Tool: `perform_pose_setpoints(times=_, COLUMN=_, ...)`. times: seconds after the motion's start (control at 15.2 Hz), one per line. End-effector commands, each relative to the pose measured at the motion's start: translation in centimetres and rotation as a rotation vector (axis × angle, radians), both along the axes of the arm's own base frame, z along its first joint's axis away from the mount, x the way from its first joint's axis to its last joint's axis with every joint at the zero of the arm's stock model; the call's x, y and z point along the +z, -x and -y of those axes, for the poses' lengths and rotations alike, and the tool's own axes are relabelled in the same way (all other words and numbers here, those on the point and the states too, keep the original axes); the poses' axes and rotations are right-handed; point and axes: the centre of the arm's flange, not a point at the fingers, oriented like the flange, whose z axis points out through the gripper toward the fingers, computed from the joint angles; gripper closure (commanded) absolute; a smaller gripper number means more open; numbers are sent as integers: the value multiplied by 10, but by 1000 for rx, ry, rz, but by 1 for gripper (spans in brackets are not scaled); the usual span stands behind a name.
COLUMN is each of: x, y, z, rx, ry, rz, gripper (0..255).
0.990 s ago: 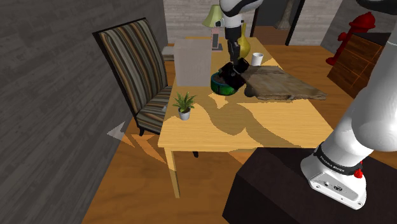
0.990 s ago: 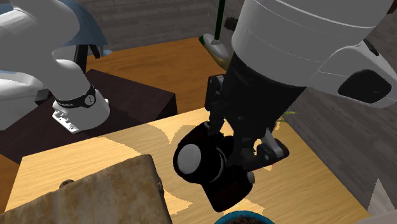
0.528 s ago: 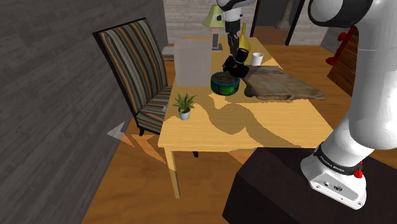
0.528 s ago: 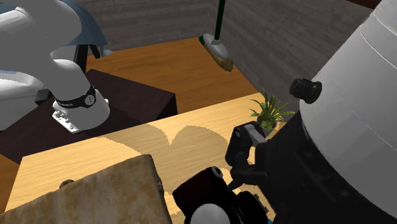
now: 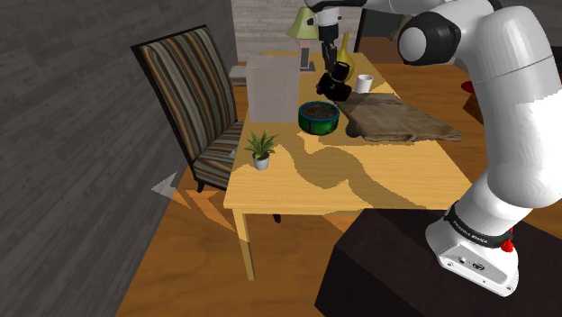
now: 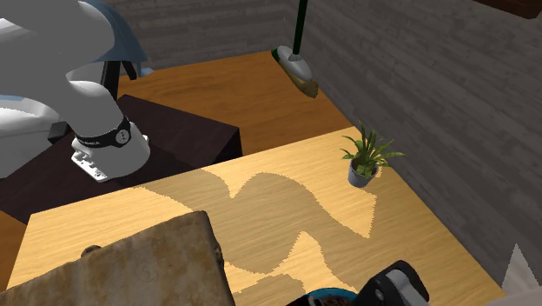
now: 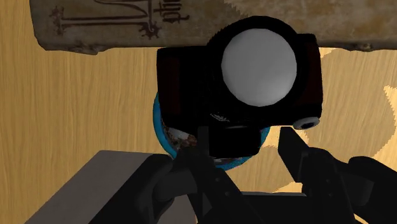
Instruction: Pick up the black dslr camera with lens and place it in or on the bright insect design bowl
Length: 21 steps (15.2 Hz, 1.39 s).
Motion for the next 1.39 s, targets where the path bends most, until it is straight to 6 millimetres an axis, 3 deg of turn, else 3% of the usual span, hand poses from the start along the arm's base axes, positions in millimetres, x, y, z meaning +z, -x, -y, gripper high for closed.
perform_pose_setpoints(times=0.0, x=-9, y=-1, z=1, rx=1, ry=0, rz=2, gripper=255)
perform_pose_setpoints(times=0.99, x=-88, y=-1, z=1, rx=1, ry=0, rz=2, gripper=255)
perform_pose_setpoints(times=1.32, x=-90, y=-1, z=1, rx=1, ry=0, rz=2, gripper=255)
